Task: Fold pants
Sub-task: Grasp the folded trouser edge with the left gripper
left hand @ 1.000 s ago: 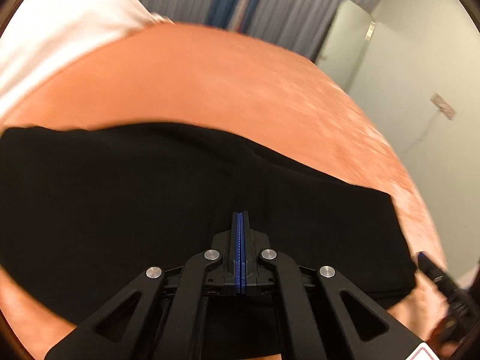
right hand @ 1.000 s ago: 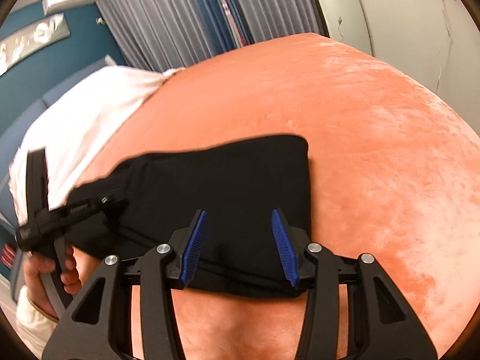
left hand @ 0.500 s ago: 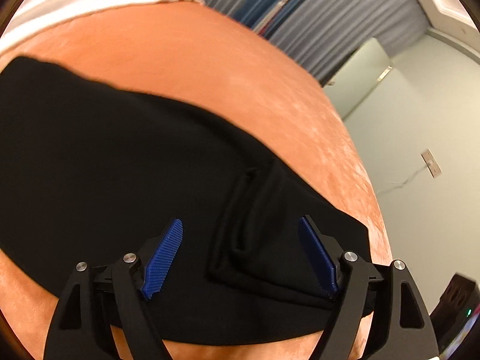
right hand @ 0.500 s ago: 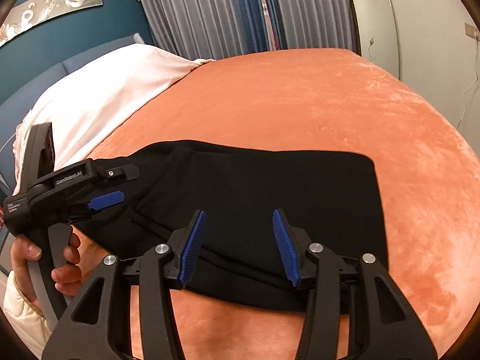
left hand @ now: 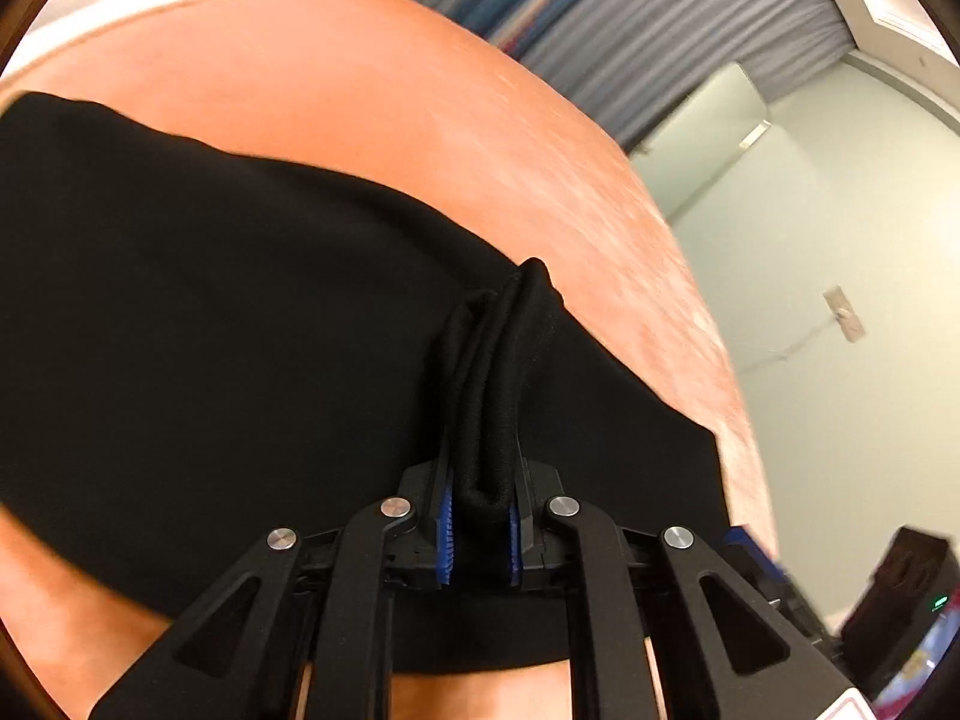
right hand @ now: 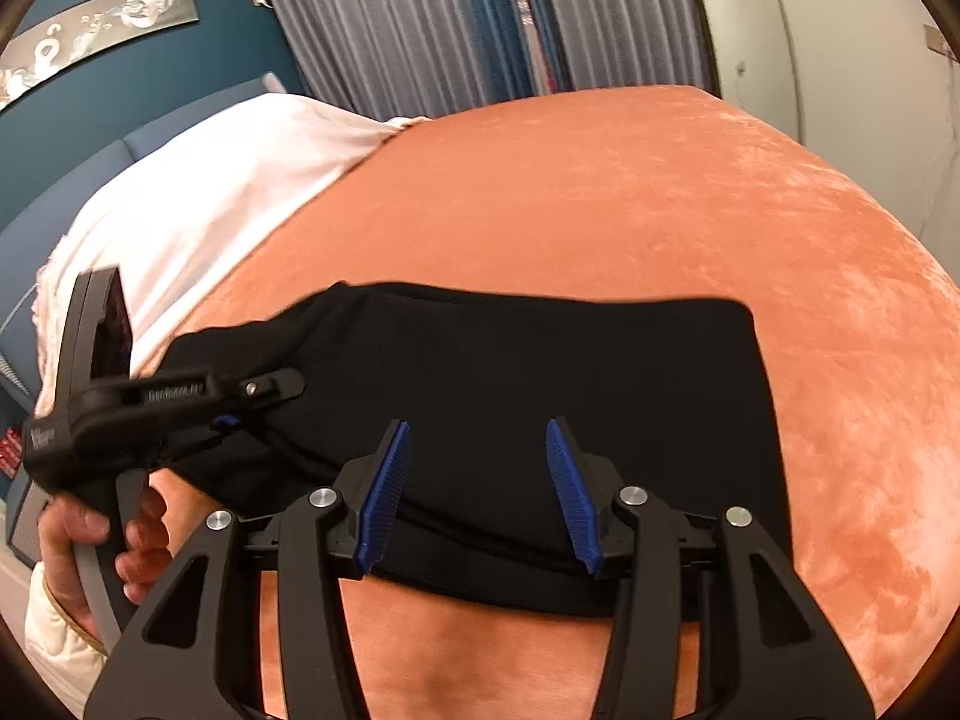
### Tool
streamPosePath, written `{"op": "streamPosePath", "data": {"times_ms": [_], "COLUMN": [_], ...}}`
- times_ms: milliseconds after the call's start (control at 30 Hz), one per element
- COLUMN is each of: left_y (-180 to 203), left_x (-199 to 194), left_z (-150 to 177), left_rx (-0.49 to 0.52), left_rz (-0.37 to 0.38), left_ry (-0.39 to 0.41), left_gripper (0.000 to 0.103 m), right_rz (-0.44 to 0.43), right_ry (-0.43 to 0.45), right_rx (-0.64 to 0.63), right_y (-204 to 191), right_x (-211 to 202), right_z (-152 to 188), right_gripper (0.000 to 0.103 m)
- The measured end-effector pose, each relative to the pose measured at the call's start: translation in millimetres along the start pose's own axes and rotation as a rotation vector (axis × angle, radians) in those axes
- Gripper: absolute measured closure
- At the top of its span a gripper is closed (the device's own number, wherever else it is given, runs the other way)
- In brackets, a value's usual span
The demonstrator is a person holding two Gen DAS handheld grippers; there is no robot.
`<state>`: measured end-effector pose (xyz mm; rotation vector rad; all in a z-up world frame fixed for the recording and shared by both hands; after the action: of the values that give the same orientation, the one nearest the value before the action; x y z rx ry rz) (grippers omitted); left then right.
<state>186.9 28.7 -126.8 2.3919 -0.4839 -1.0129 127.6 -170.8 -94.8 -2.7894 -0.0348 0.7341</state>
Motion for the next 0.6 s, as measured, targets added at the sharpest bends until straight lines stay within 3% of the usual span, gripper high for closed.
{"op": "streamPosePath", "data": {"times_ms": [67, 133, 167, 233, 267, 333, 400, 500, 600], "left_y": [-13, -22, -21, -16, -14, -16, -15, -17, -20], "left_x": [2, 11, 13, 15, 16, 15, 11, -6, -46], "left_z": [6, 10, 11, 13, 14, 14, 14, 8, -15], "left_rx": [-0.028, -0.079, -0.073, -0.045, -0.035, -0.03, -0.009, 0.019, 0.009], "left_rz": [-0.025, -0.014, -0.019, -0.036, -0.044, -0.051, -0.065, -0.077, -0.088], "left_ry": [-0.027, -0.063, -0.065, -0.059, -0.056, -0.057, -0.053, 0.003, 0.165], "left_gripper": [0.093, 0.092, 0.092, 0.091, 0.091, 0.09, 0.088, 0.085, 0.082], "right_rz": [-0.031, 0.015, 0.066, 0.078, 0.046, 0.032, 0.075, 0.076, 0.04], "right_ry": [-0.027, -0.13, -0.186, -0.137, -0.127, -0.118, -0.179, -0.14, -0.103], "right_rx": [-0.028, -0.083, -0.1, -0.087, -0.063, -0.057, -0.133, -0.084, -0.08], "right_y": [-11, -13, -9, -10, -13, -14, -11, -17, -33], "right_x": [15, 52, 68, 67, 63, 64, 83, 67, 53], "right_z": [-1, 13, 23, 20, 16, 16, 29, 17, 9], "right_gripper": [0.043, 0.043, 0.053, 0.06, 0.075, 0.077, 0.077, 0.075, 0.075]}}
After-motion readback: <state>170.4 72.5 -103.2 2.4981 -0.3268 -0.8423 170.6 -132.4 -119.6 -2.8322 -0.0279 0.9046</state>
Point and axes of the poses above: each gripper's, at about its wrist camera, not at the fingertips, and x roughly the way its jaws point, y to its right, z to its underside, the point moved 4 cm from there along x, roughly the way its jaws point, and after that the axes turned 11 degrees about y, right-handed, at the moved point
